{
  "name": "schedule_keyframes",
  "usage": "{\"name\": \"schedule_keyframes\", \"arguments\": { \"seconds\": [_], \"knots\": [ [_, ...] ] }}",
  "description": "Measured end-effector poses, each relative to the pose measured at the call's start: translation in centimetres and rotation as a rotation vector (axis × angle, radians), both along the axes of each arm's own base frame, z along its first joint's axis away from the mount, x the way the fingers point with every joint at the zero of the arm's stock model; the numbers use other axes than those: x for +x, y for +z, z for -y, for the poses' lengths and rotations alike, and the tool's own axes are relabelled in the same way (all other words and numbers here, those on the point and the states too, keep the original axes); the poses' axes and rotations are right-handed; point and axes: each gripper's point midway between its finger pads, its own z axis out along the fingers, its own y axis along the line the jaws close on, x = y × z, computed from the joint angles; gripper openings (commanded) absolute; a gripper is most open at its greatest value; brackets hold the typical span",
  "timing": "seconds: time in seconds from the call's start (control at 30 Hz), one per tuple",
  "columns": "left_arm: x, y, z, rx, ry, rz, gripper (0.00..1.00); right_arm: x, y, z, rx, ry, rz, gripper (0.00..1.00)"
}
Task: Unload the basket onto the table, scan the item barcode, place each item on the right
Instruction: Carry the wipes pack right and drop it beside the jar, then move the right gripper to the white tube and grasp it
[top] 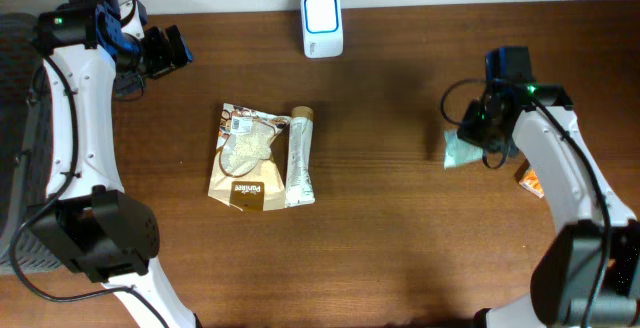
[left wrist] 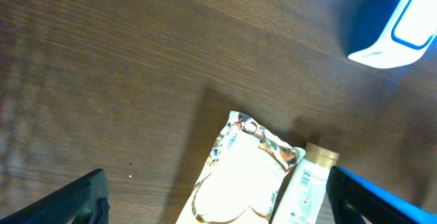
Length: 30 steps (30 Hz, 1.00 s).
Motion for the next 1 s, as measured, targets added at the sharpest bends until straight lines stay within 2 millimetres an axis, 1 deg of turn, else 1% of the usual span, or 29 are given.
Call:
{"name": "schedule_keyframes", "arguments": {
  "seconds": [0.07, 0.1, 0.13, 0.17, 0.2, 0.27, 0.3, 0.43, 0.5, 0.57, 0.63, 0.67, 0.7, 0.73, 0.77, 0.8, 0.83, 0.9, 0.97, 1.0],
  "knots": [
    [0.0, 0.0, 0.0, 0.000, 0.000, 0.000, 0.99, -0.6, -1.5, 1.5, 0.004, -0.044, -0.030, 0.04],
    [0.0, 0.0, 0.0, 0.000, -0.001, 0.000, 0.99, -0.7, -1.9, 2.3, 0.004, -0.068, -0.032, 0.04],
    [0.0, 0.0, 0.0, -0.001, 0.000, 0.000, 0.99, -0.7, -2.0, 2.7, 0.006, -0.081, -0.029, 0.08],
    [0.0, 0.0, 0.0, 0.000, 0.000, 0.000, 0.99, -0.4, -1.9, 4.1, 0.004, -0.118, -0.008, 0.18],
    [0.0, 0.0, 0.0, 0.000, -0.001, 0.000, 0.99, -0.4, -1.9, 4.9, 0.004, -0.138, -0.002, 0.29],
    [0.0, 0.0, 0.0, 0.000, 0.000, 0.000, 0.99, -0.8, -2.0, 5.9, 0.003, -0.168, -0.007, 0.39],
    [0.0, 0.0, 0.0, 0.000, 0.000, 0.000, 0.99, -0.9, -2.0, 6.1, 0.004, -0.173, -0.010, 0.40],
    [0.0, 0.0, 0.0, 0.000, 0.000, 0.000, 0.99, -1.1, -2.1, 5.6, 0.023, -0.156, -0.018, 0.41],
    [0.0, 0.0, 0.0, 0.000, -0.001, 0.000, 0.99, -1.9, -2.0, 4.8, 0.055, -0.137, -0.057, 0.41],
    [0.0, 0.0, 0.0, 0.000, 0.000, 0.000, 0.99, -1.9, -1.2, 4.3, 0.083, -0.111, -0.069, 0.42],
    [0.0, 0.0, 0.0, 0.000, 0.000, 0.001, 0.99, -1.2, 0.6, 3.7, 0.112, -0.068, -0.050, 0.42],
    [0.0, 0.0, 0.0, 0.000, -0.001, 0.001, 0.99, -0.6, 1.8, 3.2, 0.127, -0.041, -0.022, 0.42],
    [0.0, 0.0, 0.0, 0.000, 0.000, 0.000, 0.99, 0.1, 3.3, 2.4, 0.149, 0.001, 0.016, 0.46],
    [0.0, 0.0, 0.0, 0.000, -0.001, 0.001, 0.99, 1.0, 5.0, 1.2, 0.177, 0.057, 0.068, 0.49],
    [0.0, 0.0, 0.0, 0.000, -0.001, 0.001, 0.99, 1.6, 6.2, 0.1, 0.203, 0.107, 0.109, 0.52],
    [0.0, 0.0, 0.0, 0.000, -0.001, 0.000, 0.99, 2.2, 7.5, -1.8, 0.242, 0.169, 0.154, 0.55],
    [0.0, 0.0, 0.0, 0.000, -0.001, 0.000, 0.99, 2.6, 8.1, -3.1, 0.267, 0.213, 0.180, 0.56],
    [0.0, 0.0, 0.0, 0.000, 0.000, 0.000, 0.99, 3.2, 8.4, -6.2, 0.314, 0.304, 0.206, 0.58],
    [0.0, 0.0, 0.0, -0.001, -0.001, 0.000, 0.99, 3.8, 8.0, -9.5, 0.364, 0.391, 0.219, 0.58],
    [0.0, 0.0, 0.0, -0.001, 0.000, 0.000, 0.99, 3.9, 7.6, -11.2, 0.394, 0.432, 0.217, 0.55]
  ]
}}
